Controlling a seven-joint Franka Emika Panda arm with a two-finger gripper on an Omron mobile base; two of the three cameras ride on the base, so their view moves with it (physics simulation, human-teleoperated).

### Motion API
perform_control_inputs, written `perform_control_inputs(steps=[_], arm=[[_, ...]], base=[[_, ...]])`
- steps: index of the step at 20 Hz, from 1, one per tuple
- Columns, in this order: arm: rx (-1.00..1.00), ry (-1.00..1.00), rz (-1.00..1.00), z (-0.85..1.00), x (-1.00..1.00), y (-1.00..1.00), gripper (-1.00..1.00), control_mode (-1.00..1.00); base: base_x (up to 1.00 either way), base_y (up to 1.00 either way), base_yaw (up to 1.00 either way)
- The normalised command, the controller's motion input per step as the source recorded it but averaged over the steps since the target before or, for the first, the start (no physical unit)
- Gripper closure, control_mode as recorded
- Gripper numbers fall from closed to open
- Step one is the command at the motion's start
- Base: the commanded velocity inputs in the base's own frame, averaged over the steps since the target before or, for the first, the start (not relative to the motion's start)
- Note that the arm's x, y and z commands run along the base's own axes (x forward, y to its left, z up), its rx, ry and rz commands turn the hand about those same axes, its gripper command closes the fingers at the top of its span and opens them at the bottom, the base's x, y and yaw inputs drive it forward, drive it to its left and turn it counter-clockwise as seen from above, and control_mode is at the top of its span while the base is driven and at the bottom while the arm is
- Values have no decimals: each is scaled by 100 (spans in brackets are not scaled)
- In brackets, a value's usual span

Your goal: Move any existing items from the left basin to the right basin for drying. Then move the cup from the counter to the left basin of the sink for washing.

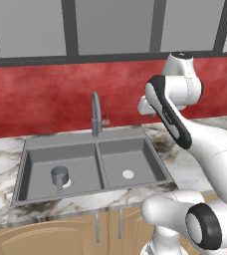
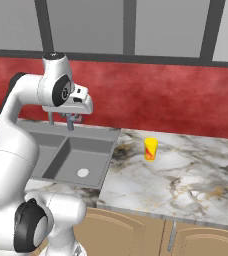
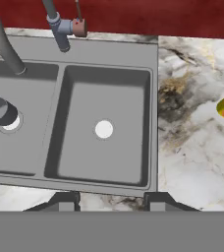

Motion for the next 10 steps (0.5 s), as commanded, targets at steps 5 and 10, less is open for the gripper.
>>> perform_control_inputs(steps=[5, 10], arm=[[0, 1, 0, -2, -3, 1, -100, -100], [4, 5, 1, -13, -2, 27, -100, -100]], base=[[0, 0, 0], [0, 0, 0]])
